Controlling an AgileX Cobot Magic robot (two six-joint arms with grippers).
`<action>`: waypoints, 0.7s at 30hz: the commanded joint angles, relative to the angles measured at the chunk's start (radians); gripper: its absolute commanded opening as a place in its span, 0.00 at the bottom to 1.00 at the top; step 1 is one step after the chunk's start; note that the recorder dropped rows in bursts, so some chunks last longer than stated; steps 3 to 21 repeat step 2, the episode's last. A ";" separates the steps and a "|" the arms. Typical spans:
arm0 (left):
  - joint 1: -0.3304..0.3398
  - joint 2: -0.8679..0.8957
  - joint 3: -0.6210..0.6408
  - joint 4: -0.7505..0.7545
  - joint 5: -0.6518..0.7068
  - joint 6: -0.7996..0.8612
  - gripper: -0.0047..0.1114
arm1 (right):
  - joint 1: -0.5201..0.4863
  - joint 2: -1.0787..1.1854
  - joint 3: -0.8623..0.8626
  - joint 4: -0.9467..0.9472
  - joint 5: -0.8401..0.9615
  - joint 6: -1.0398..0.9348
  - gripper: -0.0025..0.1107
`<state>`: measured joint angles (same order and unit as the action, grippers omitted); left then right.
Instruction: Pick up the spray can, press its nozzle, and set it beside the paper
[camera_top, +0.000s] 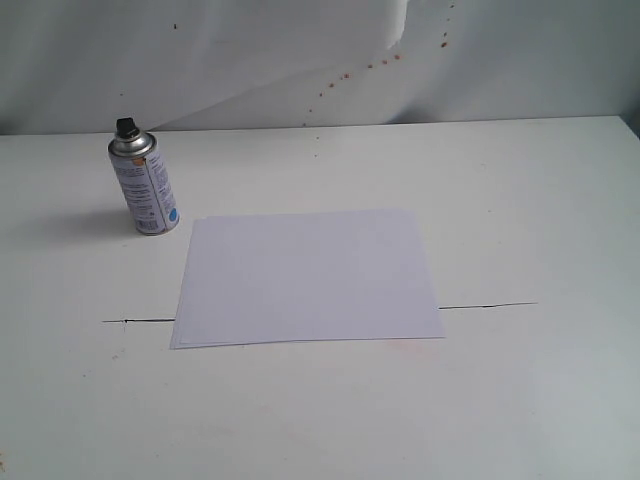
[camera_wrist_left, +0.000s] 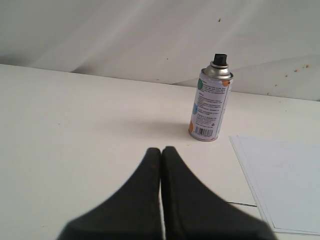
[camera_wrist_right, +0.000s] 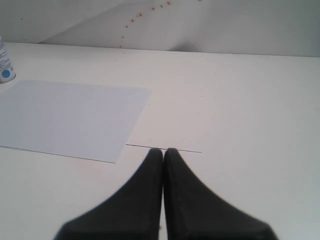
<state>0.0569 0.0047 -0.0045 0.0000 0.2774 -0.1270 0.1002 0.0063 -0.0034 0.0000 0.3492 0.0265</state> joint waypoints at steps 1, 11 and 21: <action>0.003 -0.005 0.004 0.000 -0.011 0.006 0.04 | 0.004 -0.006 0.003 -0.008 0.001 -0.004 0.02; 0.003 -0.005 0.004 0.000 -0.011 0.006 0.04 | 0.004 -0.006 0.003 -0.008 0.001 -0.004 0.02; 0.003 -0.005 0.004 0.000 -0.011 0.006 0.04 | 0.004 -0.006 0.003 -0.008 0.001 -0.004 0.02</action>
